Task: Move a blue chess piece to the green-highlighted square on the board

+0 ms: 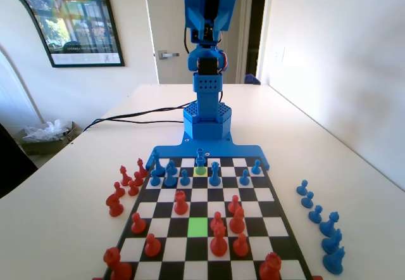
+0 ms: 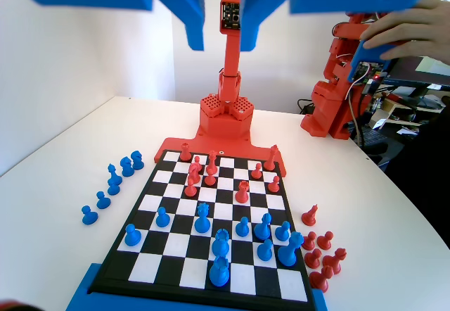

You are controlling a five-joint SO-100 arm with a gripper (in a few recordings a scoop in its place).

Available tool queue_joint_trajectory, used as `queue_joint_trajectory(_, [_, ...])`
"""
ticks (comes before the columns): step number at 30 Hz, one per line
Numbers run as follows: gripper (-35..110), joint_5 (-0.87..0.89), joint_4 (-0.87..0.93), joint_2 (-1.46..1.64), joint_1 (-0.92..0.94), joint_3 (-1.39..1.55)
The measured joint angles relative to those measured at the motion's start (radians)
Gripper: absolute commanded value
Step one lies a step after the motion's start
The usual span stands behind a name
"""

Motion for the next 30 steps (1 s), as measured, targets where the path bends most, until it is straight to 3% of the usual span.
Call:
queue_joint_trajectory(18, [1, -0.006, 0.000, -0.014, -0.012, -0.002])
queue_joint_trajectory(30, [1, -0.095, 0.132, -0.417, -0.011, -0.285])
